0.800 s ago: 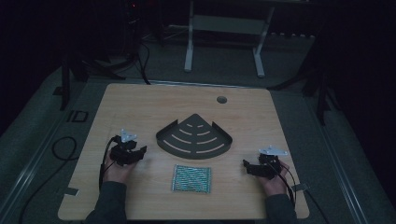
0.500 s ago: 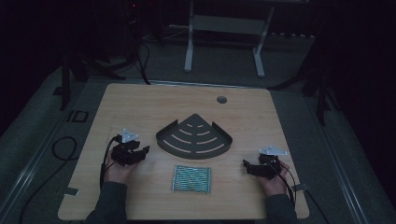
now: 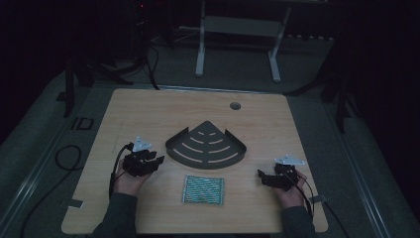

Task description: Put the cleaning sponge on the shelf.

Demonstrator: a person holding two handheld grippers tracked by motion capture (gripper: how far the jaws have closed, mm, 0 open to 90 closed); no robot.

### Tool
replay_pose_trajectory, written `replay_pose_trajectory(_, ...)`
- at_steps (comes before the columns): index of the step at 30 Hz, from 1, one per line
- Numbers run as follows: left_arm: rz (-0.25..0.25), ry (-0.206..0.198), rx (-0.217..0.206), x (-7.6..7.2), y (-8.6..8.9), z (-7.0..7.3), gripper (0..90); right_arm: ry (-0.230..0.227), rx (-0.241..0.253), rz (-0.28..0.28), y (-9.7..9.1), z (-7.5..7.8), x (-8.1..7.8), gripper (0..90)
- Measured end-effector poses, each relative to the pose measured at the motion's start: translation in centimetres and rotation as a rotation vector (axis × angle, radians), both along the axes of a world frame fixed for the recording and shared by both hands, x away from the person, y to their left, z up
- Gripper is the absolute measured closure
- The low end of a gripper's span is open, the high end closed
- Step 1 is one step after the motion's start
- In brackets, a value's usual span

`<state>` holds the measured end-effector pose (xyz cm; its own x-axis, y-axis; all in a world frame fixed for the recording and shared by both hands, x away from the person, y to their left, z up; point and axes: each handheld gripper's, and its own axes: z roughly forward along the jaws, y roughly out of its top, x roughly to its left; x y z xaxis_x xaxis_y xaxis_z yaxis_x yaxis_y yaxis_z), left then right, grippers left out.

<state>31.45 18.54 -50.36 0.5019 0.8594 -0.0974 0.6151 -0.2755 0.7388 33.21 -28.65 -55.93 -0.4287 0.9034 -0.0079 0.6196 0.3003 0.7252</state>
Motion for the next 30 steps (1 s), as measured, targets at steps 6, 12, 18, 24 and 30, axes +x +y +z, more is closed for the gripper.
replay_pose_trajectory(6, -0.057, 0.015, 0.007, 0.1, -1.2, 0.1, 69.0, 0.0, 0.0, 0.0, 0.0, 0.0, 0.0, 15.9)
replay_pose_trajectory(12, -0.128, 0.05, 0.03, 0.5, -2.8, -0.2, 70.5, 0.0, 0.0, 0.001, 0.0, 0.0, 0.0, 15.9)
replay_pose_trajectory(18, -0.208, 0.051, 0.041, 0.7, -4.4, 0.3, 72.0, 0.001, 0.002, 0.001, 0.0, 0.0, -0.1, 15.9)
replay_pose_trajectory(24, -0.293, 0.06, 0.057, 1.0, -6.2, 0.5, 72.1, 0.0, 0.0, 0.002, 0.0, 0.0, -0.1, 15.9)
replay_pose_trajectory(30, -0.361, 0.079, 0.075, 1.3, -7.8, 0.5, 73.2, -0.001, 0.0, 0.003, 0.0, 0.0, -0.2, 15.9)
